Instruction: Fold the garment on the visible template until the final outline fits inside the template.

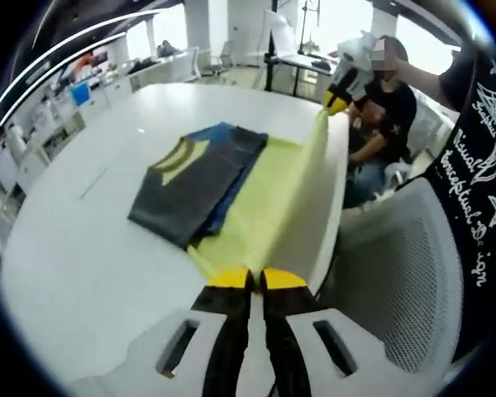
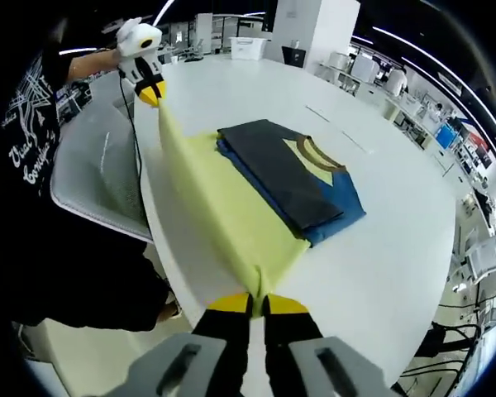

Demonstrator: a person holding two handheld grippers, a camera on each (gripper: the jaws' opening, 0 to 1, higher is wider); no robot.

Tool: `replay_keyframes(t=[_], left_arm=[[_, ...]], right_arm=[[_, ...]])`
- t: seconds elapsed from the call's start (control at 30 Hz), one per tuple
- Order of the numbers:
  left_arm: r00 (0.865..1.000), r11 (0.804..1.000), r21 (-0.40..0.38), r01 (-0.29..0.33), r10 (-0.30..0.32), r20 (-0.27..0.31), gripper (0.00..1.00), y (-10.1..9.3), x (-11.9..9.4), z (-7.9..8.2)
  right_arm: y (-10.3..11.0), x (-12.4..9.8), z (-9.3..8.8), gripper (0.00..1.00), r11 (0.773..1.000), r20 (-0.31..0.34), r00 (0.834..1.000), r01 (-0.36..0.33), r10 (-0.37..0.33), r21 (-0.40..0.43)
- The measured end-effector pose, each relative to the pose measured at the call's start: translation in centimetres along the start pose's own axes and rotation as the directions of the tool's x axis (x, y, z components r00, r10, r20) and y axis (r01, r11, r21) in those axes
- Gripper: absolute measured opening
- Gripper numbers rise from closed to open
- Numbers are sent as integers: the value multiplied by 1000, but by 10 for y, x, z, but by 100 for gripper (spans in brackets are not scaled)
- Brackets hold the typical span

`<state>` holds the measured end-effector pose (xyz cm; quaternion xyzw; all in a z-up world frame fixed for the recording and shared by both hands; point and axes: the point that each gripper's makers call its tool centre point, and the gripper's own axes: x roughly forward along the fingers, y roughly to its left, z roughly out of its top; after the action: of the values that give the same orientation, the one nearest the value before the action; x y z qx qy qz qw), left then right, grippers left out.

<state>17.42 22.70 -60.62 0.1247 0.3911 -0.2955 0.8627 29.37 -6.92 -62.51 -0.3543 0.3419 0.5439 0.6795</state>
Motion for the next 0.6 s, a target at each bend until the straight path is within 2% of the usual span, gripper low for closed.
replay_keyframes(t=[0.23, 0.6], left_arm=[[998, 998, 35, -51, 50, 25, 1, 26, 3, 17], [990, 991, 37, -128, 126, 55, 1, 67, 7, 40]], right_arm=[[-26, 1, 19, 0, 999, 34, 998, 52, -52, 1], [-63, 5, 48, 0, 994, 67, 992, 104, -102, -19]])
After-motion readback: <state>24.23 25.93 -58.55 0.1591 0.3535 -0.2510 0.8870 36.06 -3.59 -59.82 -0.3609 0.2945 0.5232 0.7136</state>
